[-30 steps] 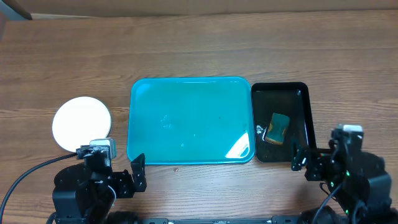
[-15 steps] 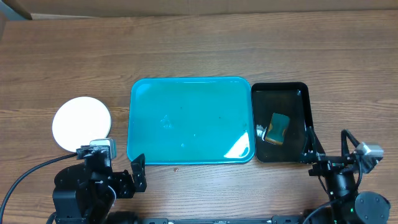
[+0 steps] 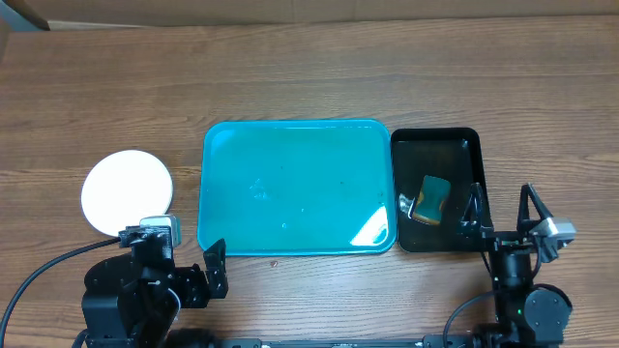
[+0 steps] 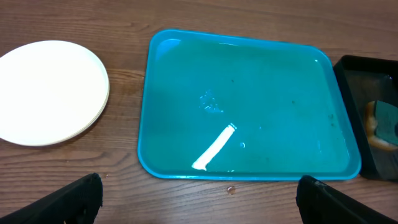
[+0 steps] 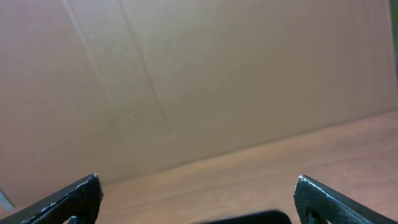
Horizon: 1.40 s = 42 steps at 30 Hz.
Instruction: Clean dirty plates on tray and stack at the side
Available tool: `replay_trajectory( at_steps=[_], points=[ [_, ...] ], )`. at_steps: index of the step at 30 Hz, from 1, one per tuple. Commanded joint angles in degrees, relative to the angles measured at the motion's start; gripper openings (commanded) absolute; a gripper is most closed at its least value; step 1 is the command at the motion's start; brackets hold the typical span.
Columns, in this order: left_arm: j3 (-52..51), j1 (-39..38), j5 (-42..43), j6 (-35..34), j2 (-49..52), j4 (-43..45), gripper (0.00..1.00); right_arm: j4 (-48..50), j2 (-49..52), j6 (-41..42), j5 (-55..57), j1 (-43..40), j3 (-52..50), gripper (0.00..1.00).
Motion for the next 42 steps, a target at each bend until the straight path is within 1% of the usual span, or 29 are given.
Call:
replay_trajectory(
  at_steps=[1, 6, 7, 37, 40, 42],
  points=[
    [-0.4, -0.1, 0.4, 1.1, -0.2, 0.2, 1.0, 0.7, -0.6, -0.1, -0.3, -0.9, -3.0, 1.0],
    [-0.4, -0.1, 0.4, 1.1, -0.2, 0.2, 1.0, -8.4, -0.6, -0.1, -0.3, -1.1, -2.9, 1.0],
    [-0.4, -0.1, 0.4, 1.1, -0.2, 0.2, 1.0, -8.7, -0.6, -0.1, -0.3, -1.1, -2.9, 1.0],
    [-0.4, -0.1, 0.3, 1.1, -0.2, 0.2, 1.0, -8.7, -0.6, -0.1, -0.3, -1.1, -2.9, 1.0],
    [-0.8, -0.2, -3.8, 1.1, -0.5, -0.2, 1.0, -8.7, -0.6, -0.1, -0.3, -1.1, -2.9, 1.0],
    [-1.8, -0.1, -4.3, 1.1, -1.3, 0.2, 1.0, -8.7, -0.6, -0.1, -0.3, -1.1, -2.9, 1.0]
  ],
)
